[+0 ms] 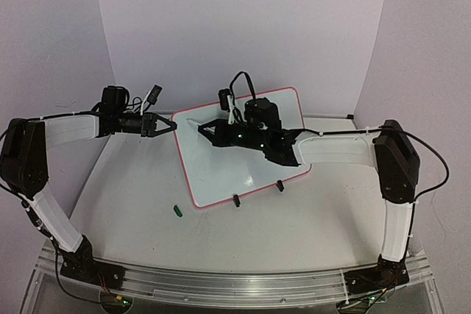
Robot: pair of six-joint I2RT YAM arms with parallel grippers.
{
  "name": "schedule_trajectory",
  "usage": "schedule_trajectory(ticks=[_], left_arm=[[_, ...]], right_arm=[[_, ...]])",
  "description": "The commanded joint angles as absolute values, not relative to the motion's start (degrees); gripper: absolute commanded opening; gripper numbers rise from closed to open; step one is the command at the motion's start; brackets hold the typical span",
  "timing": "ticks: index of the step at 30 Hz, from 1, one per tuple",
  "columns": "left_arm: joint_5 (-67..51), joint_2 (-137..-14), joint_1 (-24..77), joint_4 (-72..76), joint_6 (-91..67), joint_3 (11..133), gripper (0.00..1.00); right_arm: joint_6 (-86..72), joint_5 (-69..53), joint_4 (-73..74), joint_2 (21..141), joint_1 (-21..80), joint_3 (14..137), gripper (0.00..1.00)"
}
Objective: Write a sentence on the whiteboard
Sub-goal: Write on the whiteboard with the whiteboard.
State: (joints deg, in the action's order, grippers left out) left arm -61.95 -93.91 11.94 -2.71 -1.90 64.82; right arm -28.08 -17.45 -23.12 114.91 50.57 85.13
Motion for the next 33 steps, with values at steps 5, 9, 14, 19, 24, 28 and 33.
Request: schedule_trajectory(ticks=[5,9,14,19,24,28,33], left_arm=[[-61.44,-93.82,12.9,-5.14,2.49,64.27,0.0],[-61.44,-93.79,12.92,-5.2,2.55,64.37,0.0],[-61.4,-93.7,12.91,-5.26,2.56,64.42,0.0],[-61.41,-93.6,12.92,-5.37,2.64,64.52,0.0],[-61.29,-93.46,12.91,-5.5,2.75,64.55,0.0],[-61.16,-93.48,12.92,-5.71,2.9,64.6,0.0],[-61.08,-93.34,12.91,-5.8,2.91,64.66,0.0]], right_arm=[[-27.12,-16.75,-24.59,117.1,49.76,89.02,0.0],[-26.52,-16.92,-23.01,118.09,49.73,90.32,0.0],[-25.81,-18.88,-21.13,119.37,49.74,91.74,0.0],[-25.62,-22.48,-20.08,120.37,49.79,92.01,0.0],[-24.87,-24.4,-19.04,120.45,50.18,90.89,0.0],[-24.77,-24.0,-18.81,119.74,50.22,88.97,0.0],[-24.6,-22.7,-18.81,117.97,50.2,86.21,0.0]])
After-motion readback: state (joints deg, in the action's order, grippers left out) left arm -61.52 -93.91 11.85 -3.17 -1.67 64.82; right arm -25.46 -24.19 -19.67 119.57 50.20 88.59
